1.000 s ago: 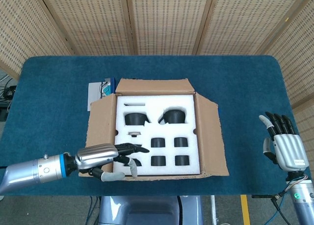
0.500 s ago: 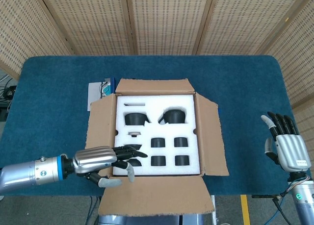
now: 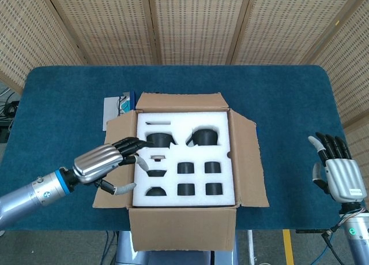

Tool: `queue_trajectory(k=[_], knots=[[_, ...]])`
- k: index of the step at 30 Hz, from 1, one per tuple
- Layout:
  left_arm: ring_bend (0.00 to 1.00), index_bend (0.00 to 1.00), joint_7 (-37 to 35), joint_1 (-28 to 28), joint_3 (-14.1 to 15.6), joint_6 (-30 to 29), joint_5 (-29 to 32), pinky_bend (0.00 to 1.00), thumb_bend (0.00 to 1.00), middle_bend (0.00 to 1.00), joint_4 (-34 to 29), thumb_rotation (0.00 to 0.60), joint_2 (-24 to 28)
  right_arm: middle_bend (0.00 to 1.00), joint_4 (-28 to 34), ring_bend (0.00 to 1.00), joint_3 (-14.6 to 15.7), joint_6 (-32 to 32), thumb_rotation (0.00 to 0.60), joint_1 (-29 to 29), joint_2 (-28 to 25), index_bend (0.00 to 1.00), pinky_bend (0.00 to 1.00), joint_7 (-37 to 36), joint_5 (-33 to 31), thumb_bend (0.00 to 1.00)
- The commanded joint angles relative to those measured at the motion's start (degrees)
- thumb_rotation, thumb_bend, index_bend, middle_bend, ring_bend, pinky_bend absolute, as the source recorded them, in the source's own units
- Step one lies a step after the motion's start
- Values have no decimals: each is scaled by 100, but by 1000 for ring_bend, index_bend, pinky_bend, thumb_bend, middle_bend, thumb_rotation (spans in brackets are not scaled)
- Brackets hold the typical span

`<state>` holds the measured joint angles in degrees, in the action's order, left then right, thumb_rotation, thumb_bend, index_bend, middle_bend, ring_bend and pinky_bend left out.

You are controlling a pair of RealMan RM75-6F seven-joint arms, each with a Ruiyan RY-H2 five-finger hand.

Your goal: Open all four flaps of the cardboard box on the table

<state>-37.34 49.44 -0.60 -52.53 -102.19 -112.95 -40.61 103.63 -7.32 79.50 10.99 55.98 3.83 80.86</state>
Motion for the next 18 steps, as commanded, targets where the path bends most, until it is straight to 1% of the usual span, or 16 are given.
queue_trajectory(k=[1, 3, 5, 7, 12, 18], knots=[[0, 155, 2244, -1054, -173, -797, 1470, 0, 397, 0, -45, 455, -628, 68, -45, 0, -8, -3, 600, 14, 33, 102, 0, 16, 0, 775], [0, 104, 2814, -1301, -182, -1152, 1721, 0, 396, 0, 5, 482, -812, 68, -80, 0, -15, 10, 600, 17, 60, 102, 0, 35, -3, 774], [0, 81, 3548, -1652, -165, -1650, 2046, 0, 395, 0, 48, 483, -1070, 68, -137, 0, -21, 14, 600, 21, 106, 102, 0, 44, -19, 775], [0, 71, 3969, -1892, -151, -1978, 2241, 0, 394, 0, 53, 487, -1251, 68, -184, 0, -23, 10, 600, 22, 142, 102, 0, 42, -35, 775], [0, 65, 4405, -2372, -33, -2482, 2423, 0, 392, 0, 163, 490, -1421, 67, -281, 0, -28, 40, 600, 21, 236, 102, 0, 95, -48, 775], [0, 64, 4652, -2861, 148, -2933, 2511, 0, 389, 0, 304, 493, -1568, 62, -368, 0, -26, 229, 600, -54, 372, 102, 0, 249, -38, 775]])
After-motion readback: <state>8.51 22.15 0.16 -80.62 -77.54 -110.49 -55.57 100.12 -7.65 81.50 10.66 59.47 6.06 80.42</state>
